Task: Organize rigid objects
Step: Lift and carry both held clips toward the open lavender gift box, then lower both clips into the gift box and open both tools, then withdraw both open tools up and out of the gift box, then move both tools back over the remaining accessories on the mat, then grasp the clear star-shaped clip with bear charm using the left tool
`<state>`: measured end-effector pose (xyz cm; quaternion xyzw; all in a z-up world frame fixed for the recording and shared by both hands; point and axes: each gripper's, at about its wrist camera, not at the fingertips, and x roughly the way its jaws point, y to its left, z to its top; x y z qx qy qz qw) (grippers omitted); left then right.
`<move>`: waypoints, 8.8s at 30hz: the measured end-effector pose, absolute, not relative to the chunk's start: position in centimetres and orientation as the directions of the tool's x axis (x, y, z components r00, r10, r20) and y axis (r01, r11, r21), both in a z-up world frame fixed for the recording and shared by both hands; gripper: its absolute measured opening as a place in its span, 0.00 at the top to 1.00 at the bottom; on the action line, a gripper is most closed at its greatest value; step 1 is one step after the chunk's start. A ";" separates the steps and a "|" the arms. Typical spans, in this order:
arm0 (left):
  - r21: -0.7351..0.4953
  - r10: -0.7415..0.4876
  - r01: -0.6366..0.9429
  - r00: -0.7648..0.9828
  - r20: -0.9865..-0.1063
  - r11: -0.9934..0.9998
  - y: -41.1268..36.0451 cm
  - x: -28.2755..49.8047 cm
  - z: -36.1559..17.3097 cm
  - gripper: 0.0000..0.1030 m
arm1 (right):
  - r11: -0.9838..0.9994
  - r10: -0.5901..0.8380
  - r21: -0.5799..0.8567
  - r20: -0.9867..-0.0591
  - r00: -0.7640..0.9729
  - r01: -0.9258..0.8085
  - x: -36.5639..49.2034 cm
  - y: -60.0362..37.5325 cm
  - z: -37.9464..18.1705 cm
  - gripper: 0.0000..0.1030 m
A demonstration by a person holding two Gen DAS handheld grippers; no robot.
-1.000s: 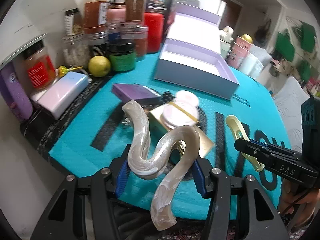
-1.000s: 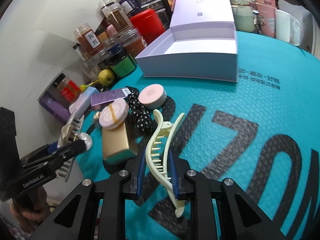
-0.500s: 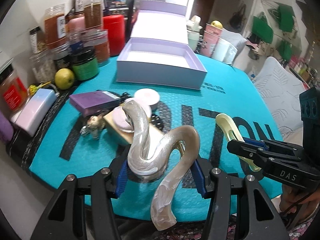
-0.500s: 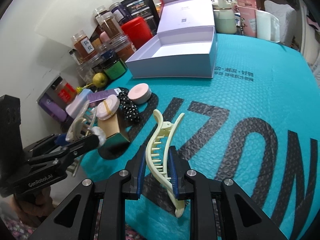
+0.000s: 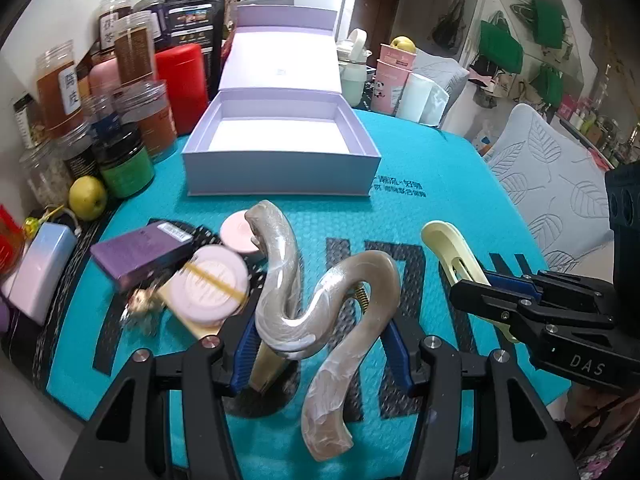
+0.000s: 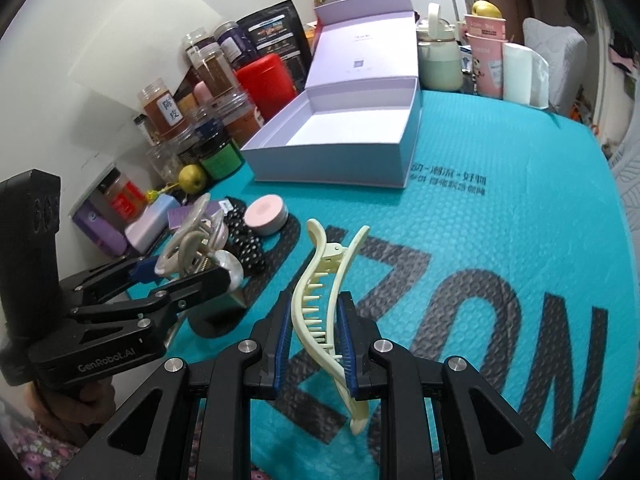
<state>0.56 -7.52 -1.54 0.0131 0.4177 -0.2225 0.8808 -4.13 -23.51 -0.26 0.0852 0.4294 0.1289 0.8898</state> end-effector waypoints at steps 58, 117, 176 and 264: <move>-0.098 -0.357 0.415 0.611 -0.707 0.904 -10.8 20.0 4.7 0.48 | 0.913 0.385 0.157 -0.639 0.666 -0.376 16.8 -25.3 6.9 0.79; 0.108 -0.091 0.372 0.478 -0.874 0.922 -15.5 32.9 -5.7 0.48 | 0.953 0.254 0.112 -0.802 0.540 -0.283 30.2 -25.2 -2.9 0.68; 0.097 -0.118 0.251 0.716 -0.688 0.963 -8.6 22.0 7.2 0.42 | 0.961 0.207 -0.007 -0.641 0.739 -0.276 18.0 -22.5 9.4 0.63; -0.088 -0.181 0.189 0.560 -0.809 0.978 3.5 3.3 -5.5 0.27 | 0.851 0.471 0.208 -0.710 0.524 -0.483 2.3 -12.6 -2.7 0.43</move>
